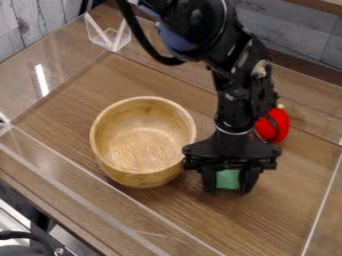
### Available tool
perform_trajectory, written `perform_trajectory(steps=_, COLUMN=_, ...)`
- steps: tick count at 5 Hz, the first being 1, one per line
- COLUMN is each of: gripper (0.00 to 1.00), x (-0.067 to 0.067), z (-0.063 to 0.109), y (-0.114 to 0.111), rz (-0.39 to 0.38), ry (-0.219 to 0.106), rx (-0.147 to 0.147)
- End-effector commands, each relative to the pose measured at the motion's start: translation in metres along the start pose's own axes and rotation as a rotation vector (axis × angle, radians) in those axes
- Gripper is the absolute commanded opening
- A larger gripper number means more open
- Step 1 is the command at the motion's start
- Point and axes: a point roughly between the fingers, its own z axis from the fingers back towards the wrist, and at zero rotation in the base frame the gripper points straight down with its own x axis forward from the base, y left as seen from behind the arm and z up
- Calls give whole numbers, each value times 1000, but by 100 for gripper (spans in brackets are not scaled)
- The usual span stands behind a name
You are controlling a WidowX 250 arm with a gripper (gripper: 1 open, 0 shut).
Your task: Put the green stick in the brown bowl
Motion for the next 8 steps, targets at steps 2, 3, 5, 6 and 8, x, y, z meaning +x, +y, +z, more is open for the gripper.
perform_trajectory(steps=2, gripper=0, x=1, z=12, y=-5, rz=5, ry=-53, rx=-66)
perform_trajectory(steps=3, gripper=0, x=-3, z=9, y=-3, rz=2, ry=-51, rx=-70)
perform_trajectory(steps=5, gripper=0, x=-8, z=17, y=-12, rz=71, ry=-55, rx=-69)
perform_trajectory(steps=6, gripper=0, x=-7, z=25, y=-9, rz=34, ry=-59, rx=-70)
perform_trajectory(steps=8, gripper=0, x=-16, z=68, y=-11, rz=-227, ry=-79, rx=-78)
